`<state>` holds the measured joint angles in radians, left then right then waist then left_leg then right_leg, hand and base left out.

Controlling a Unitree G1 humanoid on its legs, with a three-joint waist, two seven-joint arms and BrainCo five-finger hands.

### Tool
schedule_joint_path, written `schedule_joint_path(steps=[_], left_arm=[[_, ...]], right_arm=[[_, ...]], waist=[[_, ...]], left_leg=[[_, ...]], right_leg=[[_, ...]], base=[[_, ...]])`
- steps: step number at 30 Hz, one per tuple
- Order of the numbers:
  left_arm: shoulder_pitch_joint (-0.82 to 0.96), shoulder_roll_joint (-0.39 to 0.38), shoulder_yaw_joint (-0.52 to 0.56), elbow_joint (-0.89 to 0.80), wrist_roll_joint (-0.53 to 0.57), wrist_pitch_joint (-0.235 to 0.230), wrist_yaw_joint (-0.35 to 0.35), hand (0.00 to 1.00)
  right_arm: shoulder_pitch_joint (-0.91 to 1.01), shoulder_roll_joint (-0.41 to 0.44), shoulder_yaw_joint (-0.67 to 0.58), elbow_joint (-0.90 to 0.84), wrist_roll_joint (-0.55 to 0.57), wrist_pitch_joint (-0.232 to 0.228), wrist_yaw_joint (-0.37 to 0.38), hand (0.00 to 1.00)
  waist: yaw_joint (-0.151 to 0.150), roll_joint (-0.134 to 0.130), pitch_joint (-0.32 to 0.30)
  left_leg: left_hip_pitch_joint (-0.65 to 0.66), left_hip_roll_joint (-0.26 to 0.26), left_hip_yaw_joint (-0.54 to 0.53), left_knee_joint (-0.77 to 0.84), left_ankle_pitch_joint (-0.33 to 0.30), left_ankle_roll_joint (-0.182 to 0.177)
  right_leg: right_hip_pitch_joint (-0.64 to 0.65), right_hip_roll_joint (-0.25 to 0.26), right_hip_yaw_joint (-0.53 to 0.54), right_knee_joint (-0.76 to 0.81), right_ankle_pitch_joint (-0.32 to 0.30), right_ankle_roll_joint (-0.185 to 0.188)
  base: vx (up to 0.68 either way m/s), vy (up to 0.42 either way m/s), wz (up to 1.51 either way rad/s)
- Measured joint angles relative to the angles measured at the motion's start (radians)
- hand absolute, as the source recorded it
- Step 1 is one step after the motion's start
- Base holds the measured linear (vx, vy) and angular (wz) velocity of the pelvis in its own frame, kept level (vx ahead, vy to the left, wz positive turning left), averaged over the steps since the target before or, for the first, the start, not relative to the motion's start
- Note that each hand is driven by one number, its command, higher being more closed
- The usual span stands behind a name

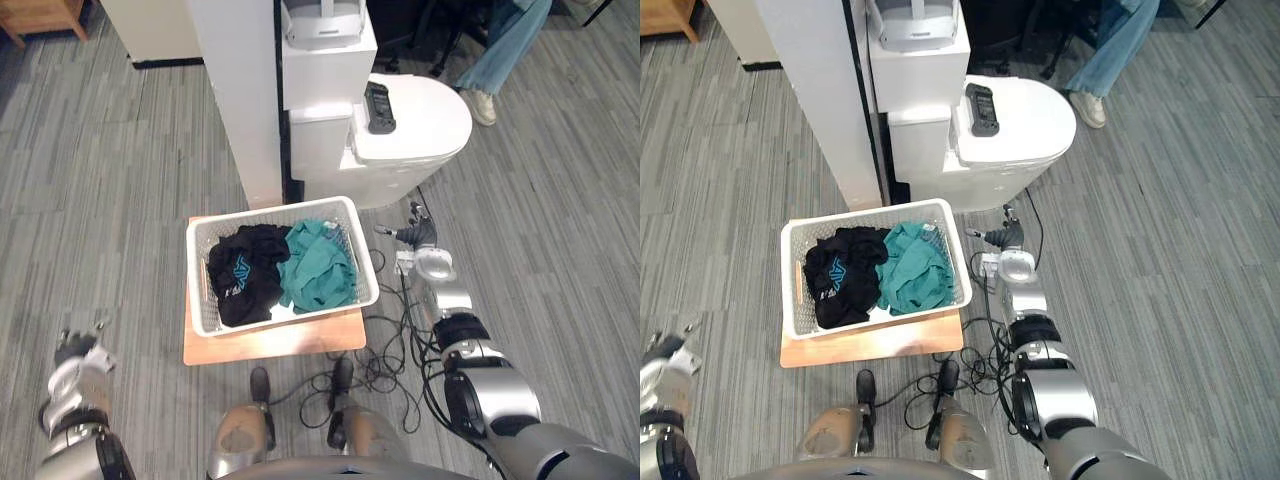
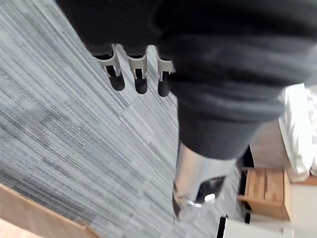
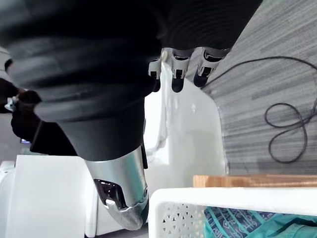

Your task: Pick up the laundry basket with both hands and put the clothes into the washing machine.

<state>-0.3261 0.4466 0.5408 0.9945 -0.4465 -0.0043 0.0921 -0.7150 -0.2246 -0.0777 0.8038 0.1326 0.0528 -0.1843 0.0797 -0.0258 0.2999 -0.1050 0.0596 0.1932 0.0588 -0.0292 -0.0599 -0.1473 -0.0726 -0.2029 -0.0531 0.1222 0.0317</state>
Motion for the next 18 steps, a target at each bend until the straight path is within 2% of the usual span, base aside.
schedule_joint_path(steps=[3,6,13,18], left_arm=[[-0.09,0.045,-0.075,0.0,0.0,0.0,0.001,0.0],[-0.18,0.055,-0.148,0.003,-0.001,0.0,0.005,0.0],[-0.344,0.05,-0.309,0.056,0.0,0.005,0.009,0.0],[-0.395,0.014,-0.398,0.057,0.004,0.006,0.01,0.0]], right_arm=[[-0.092,0.0,0.001,0.065,0.022,0.01,0.0,0.0],[-0.166,-0.002,0.001,0.127,0.039,0.02,0.001,0.0],[-0.244,0.003,-0.016,0.239,0.077,0.039,0.002,0.0],[-0.245,0.011,-0.023,0.248,0.075,0.041,0.002,0.0]], waist=[[0.001,-0.008,0.039],[0.001,-0.009,0.066],[-0.015,-0.011,0.115],[-0.028,-0.009,0.131]], left_leg=[[-0.017,0.003,-0.001,0.018,0.0,0.0],[-0.052,0.006,-0.002,0.042,0.001,0.001],[-0.102,0.013,-0.02,0.062,0.009,-0.001],[-0.113,0.014,-0.027,0.06,0.014,-0.004]], right_leg=[[-0.01,0.002,0.009,0.001,0.005,-0.001],[-0.035,0.003,0.015,0.004,0.013,-0.012],[-0.067,0.007,0.007,0.007,0.023,-0.015],[-0.076,0.008,0.008,0.008,0.023,-0.015]], base=[[-0.08,-0.017,-0.02],[-0.07,-0.021,-0.01],[-0.04,-0.009,0.06],[0.0,0.003,0.06]])
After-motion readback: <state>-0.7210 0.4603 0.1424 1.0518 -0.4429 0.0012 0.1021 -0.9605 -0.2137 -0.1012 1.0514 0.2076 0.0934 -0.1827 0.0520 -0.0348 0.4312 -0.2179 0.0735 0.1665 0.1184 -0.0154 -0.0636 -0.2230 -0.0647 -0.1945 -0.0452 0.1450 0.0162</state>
